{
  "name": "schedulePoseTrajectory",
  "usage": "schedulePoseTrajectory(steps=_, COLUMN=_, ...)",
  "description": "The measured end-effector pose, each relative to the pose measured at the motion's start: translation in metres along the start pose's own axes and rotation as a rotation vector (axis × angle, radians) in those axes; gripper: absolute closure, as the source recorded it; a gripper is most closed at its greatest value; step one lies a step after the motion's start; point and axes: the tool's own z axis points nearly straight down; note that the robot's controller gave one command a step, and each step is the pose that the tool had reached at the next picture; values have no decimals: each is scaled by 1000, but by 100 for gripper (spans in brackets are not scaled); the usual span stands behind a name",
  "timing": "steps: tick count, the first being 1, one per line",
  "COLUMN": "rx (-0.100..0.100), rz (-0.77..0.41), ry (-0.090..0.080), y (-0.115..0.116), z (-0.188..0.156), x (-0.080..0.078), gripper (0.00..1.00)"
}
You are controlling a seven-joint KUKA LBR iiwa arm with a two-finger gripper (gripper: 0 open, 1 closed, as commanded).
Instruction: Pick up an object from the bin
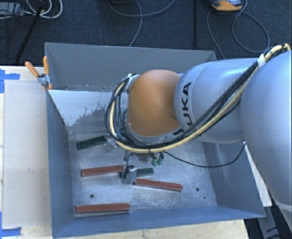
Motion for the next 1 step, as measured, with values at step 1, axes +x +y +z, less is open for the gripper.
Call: schedulePoseTrajectory(steps=1, rx=-3, rz=-24, ry=14, y=-15, z=81, x=-14, gripper=0)
